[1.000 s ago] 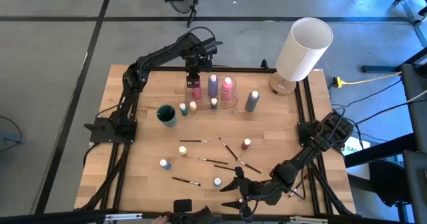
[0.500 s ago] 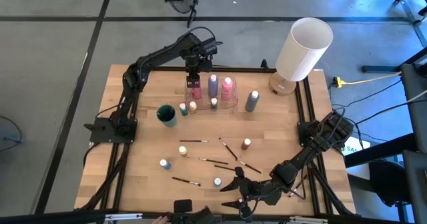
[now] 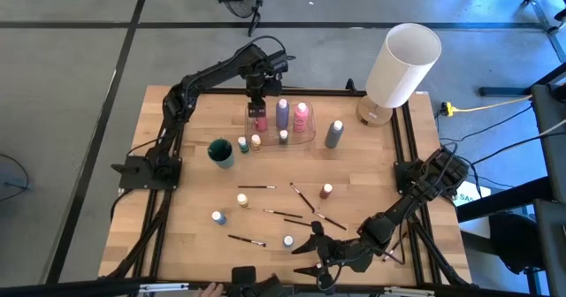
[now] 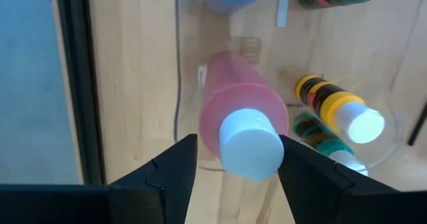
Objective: Pick & Place Paint Supplies
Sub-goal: Put the pink paint bottle into the transparent bin
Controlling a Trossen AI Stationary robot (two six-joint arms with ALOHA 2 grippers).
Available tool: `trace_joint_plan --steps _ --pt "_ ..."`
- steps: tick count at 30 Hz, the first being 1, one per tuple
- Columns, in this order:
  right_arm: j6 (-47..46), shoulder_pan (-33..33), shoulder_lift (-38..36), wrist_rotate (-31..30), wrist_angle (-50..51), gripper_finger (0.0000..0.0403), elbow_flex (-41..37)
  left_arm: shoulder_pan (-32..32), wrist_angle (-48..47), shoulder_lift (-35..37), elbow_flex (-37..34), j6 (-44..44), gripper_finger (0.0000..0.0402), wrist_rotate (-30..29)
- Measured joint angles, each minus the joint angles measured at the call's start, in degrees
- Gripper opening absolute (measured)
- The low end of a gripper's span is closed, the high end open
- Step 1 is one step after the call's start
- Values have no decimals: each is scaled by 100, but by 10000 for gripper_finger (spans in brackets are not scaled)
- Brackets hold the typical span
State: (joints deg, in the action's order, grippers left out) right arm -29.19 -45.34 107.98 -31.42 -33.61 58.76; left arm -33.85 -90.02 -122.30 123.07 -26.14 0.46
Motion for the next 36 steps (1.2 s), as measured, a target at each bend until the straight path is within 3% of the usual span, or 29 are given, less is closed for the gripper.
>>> trace_joint_plan --steps 10,16,36 --pt "2 0 0 2 0 236 -2 0 2 -2 0 -10 214 62" --pt "2 -1 0 2 0 236 -2 0 0 -2 0 -10 215 -241" --pt "2 -1 0 11 -2 236 -2 0 0 -4 0 -2 213 -249"
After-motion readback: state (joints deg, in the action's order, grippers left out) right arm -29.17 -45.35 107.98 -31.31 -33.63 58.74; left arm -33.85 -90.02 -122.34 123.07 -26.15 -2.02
